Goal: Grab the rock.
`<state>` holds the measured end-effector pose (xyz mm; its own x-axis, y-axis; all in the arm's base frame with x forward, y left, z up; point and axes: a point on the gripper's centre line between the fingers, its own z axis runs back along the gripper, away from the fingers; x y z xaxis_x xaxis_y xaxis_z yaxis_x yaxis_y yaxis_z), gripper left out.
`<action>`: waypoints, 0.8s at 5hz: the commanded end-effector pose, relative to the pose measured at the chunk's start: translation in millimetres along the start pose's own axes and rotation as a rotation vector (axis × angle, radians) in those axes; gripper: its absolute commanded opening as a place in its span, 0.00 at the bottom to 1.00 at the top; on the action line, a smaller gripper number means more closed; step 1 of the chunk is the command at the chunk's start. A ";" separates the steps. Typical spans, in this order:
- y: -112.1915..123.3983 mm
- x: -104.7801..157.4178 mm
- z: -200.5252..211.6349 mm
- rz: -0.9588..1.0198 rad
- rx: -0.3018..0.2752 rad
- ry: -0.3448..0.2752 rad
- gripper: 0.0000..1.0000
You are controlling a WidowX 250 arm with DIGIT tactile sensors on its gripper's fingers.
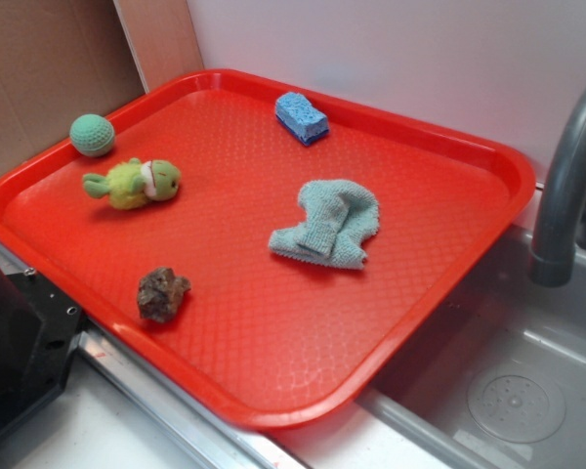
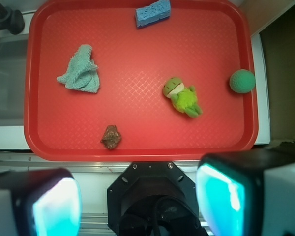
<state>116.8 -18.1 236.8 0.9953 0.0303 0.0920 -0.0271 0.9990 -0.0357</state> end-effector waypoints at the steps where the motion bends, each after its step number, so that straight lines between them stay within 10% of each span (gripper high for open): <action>1: 0.0 0.0 0.0 0.000 0.000 0.000 1.00; 2: -10.7 -1.9 -50.4 0.111 -0.005 0.084 1.00; 4: -39.7 -8.0 -138.1 0.125 -0.013 0.024 1.00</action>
<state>117.1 -59.8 94.2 0.9879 0.1502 0.0399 -0.1484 0.9879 -0.0447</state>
